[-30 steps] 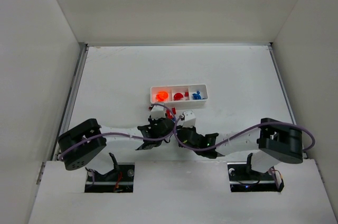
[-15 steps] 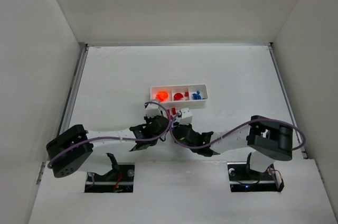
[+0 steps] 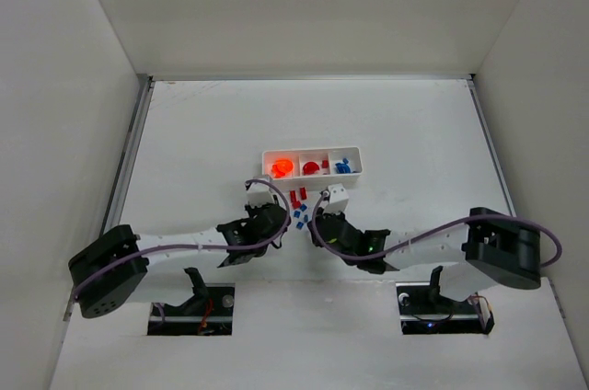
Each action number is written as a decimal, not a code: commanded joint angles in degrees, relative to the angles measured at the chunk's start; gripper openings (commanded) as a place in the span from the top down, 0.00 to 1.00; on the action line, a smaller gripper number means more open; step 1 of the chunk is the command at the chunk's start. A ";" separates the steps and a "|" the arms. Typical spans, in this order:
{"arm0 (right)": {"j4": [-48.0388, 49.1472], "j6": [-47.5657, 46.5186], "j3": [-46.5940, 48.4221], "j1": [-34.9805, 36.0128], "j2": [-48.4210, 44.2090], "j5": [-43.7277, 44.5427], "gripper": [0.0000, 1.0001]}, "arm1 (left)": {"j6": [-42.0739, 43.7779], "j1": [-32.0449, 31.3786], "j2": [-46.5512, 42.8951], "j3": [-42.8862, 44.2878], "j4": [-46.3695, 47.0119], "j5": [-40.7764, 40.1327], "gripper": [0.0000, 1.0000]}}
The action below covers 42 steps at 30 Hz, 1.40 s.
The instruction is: Sort the legos into containers by color
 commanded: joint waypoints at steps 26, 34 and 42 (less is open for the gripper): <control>-2.75 -7.56 2.22 -27.29 -17.23 -11.40 0.77 | 13.64 12.90 21.66 30.58 8.89 12.73 0.84; -1.96 -8.88 6.00 -33.36 -9.33 -14.56 0.76 | 13.73 13.25 24.75 32.35 8.54 12.56 0.64; -0.82 -9.32 8.19 -34.07 -5.63 -14.48 0.75 | 14.08 12.99 15.01 22.61 9.24 10.02 0.59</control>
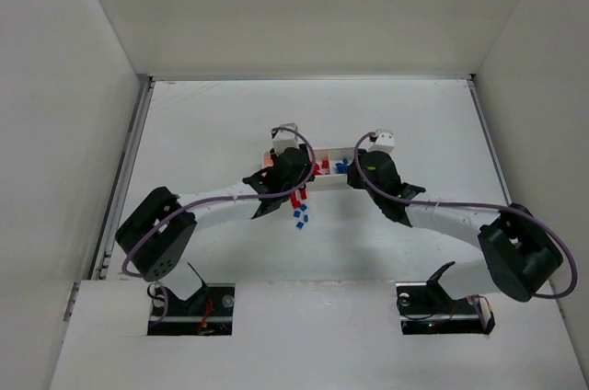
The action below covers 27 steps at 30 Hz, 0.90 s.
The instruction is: Sort the legos into containers by color
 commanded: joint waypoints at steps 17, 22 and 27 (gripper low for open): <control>2.85 0.96 -0.63 7.75 -6.32 6.07 0.60 | -2.83 7.91 -24.35 -28.18 -2.38 -5.24 0.64; 3.55 3.42 -2.56 14.69 -6.67 9.94 0.60 | -1.86 8.09 -17.84 -26.77 1.83 -4.19 0.63; 5.40 5.44 -4.15 19.19 -4.92 12.06 0.58 | -0.64 9.23 -13.80 -25.10 3.51 -3.22 0.62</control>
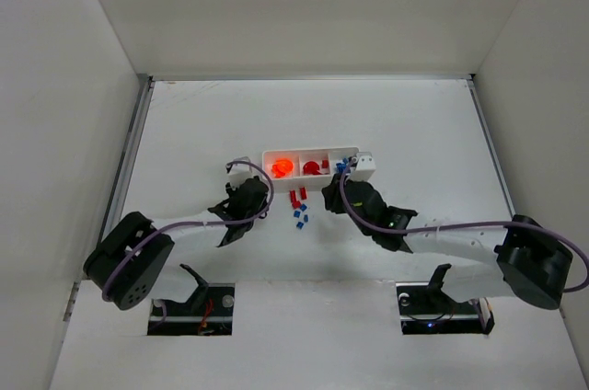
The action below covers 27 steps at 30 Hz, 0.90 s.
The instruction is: Sort the legos into containers by color
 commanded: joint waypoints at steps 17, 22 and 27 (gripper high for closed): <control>5.21 1.86 1.79 4.76 4.66 4.39 0.58 | 6.48 0.59 11.82 8.04 3.38 -0.47 0.56; 5.47 1.95 1.44 4.76 4.92 4.48 0.58 | 6.92 0.95 12.61 8.30 3.64 -0.82 0.67; 5.30 2.12 1.17 5.02 5.54 5.00 0.58 | 7.53 0.07 13.84 9.18 3.20 -0.73 0.80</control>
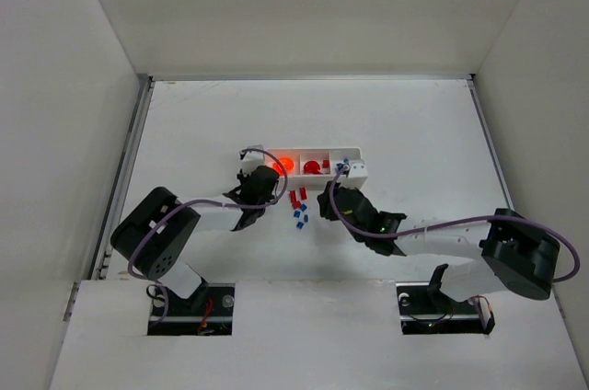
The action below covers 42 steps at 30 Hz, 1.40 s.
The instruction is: Sort the legos into containers by color
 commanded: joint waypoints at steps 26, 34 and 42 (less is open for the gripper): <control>4.45 0.22 6.91 7.27 16.68 0.06 0.61 | -7.22 -7.93 -25.22 -5.56 -11.82 3.92 0.87; 4.45 1.89 5.94 6.91 16.86 0.93 0.79 | -7.92 -8.63 -27.43 -2.31 -12.96 5.93 0.87; 3.66 1.19 1.11 7.18 4.66 4.63 0.83 | -6.96 -7.93 -19.53 6.29 -9.71 9.97 0.86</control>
